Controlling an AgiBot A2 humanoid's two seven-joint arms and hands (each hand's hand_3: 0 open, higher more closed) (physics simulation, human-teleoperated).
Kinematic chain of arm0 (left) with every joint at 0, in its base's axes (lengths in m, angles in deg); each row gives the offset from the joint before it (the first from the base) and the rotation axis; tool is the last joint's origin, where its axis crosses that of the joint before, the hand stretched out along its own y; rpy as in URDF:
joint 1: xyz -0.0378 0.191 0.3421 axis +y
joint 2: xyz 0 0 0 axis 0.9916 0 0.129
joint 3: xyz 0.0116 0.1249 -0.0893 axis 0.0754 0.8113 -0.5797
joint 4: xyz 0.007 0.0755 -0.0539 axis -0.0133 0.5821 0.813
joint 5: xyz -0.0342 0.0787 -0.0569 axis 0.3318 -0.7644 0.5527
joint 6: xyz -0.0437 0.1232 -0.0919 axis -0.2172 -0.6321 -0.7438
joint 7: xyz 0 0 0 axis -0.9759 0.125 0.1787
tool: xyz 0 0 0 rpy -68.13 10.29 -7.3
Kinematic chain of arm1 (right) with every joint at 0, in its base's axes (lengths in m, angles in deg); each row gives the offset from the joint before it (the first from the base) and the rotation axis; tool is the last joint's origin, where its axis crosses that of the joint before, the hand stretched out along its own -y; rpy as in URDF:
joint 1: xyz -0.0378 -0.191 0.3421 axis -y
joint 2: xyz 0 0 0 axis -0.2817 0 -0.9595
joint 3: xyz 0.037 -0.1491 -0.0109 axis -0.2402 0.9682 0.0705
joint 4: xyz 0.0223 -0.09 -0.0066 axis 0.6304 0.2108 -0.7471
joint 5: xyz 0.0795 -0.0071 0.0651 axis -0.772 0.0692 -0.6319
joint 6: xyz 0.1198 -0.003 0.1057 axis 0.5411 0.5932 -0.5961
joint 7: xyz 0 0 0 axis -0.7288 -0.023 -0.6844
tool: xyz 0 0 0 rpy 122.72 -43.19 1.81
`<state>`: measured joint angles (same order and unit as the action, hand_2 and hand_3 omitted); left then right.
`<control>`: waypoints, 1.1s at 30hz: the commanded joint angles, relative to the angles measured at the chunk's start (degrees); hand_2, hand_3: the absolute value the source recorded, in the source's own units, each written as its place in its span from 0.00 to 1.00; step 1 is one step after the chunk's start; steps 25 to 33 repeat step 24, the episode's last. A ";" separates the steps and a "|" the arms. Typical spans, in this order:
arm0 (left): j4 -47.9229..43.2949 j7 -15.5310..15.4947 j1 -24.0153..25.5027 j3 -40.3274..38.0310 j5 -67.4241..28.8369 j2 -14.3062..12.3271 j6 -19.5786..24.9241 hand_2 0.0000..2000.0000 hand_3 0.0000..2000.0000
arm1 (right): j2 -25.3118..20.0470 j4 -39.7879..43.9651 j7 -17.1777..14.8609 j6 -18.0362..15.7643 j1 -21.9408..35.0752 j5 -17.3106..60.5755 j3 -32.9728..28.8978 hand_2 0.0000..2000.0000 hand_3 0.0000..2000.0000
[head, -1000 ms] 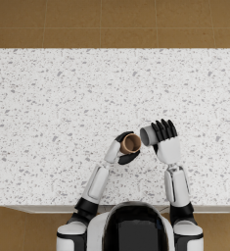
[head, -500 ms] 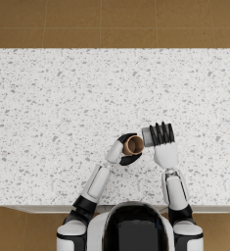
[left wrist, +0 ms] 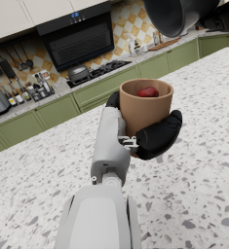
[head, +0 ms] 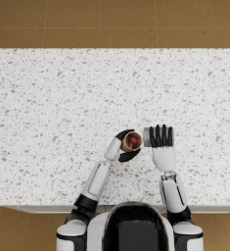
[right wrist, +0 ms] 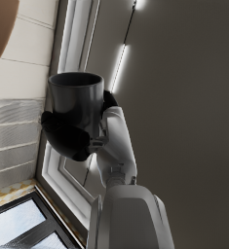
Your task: Pick up two cups and pour the berry on the right into the cup on the left
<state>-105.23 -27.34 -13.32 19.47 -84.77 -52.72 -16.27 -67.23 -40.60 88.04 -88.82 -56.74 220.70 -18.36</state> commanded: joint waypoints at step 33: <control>0.00 -0.01 0.05 -0.42 0.00 -0.20 -0.11 1.00 0.64 | -0.31 0.29 0.01 -0.04 -0.22 1.68 -0.37 1.00 0.64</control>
